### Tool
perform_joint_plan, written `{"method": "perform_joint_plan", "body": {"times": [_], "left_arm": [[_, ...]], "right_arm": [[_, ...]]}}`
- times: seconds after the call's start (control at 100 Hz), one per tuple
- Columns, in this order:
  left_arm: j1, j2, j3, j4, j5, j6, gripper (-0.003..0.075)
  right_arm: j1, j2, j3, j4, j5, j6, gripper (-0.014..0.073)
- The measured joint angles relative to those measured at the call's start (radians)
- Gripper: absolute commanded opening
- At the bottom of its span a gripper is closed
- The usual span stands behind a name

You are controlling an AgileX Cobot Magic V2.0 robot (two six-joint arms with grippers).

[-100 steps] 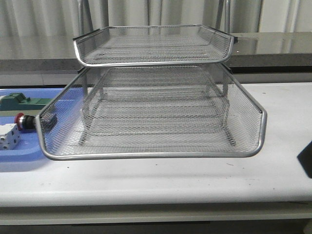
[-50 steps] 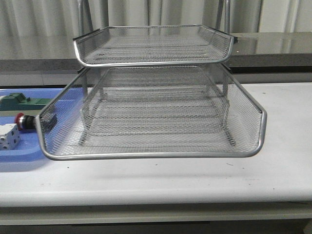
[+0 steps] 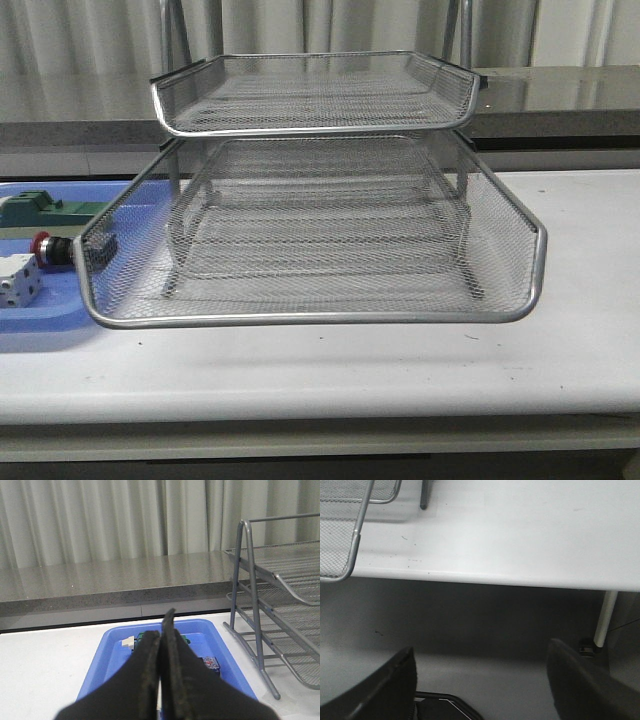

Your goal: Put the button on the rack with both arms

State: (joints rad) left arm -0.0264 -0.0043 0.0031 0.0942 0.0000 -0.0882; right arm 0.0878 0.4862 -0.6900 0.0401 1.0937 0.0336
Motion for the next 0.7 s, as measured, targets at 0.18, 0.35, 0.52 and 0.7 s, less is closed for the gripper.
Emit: {"method": "perform_joint_plan", "body": {"times": [0.18, 0.35, 0.52, 0.7], "left_arm": [[0.0, 0.0, 0.0, 0.0, 0.0, 0.0, -0.002], [0.0, 0.0, 0.0, 0.0, 0.0, 0.0, -0.002], [0.0, 0.0, 0.0, 0.0, 0.0, 0.0, -0.002], [0.0, 0.0, 0.0, 0.0, 0.0, 0.0, -0.002]], "right_arm": [[0.0, 0.0, 0.0, 0.0, 0.0, 0.0, 0.029], [0.0, 0.0, 0.0, 0.0, 0.0, 0.0, -0.0047], [0.0, 0.0, 0.0, -0.002, 0.0, 0.002, -0.0068], [0.0, 0.0, 0.0, -0.002, 0.0, 0.002, -0.0068]]}}
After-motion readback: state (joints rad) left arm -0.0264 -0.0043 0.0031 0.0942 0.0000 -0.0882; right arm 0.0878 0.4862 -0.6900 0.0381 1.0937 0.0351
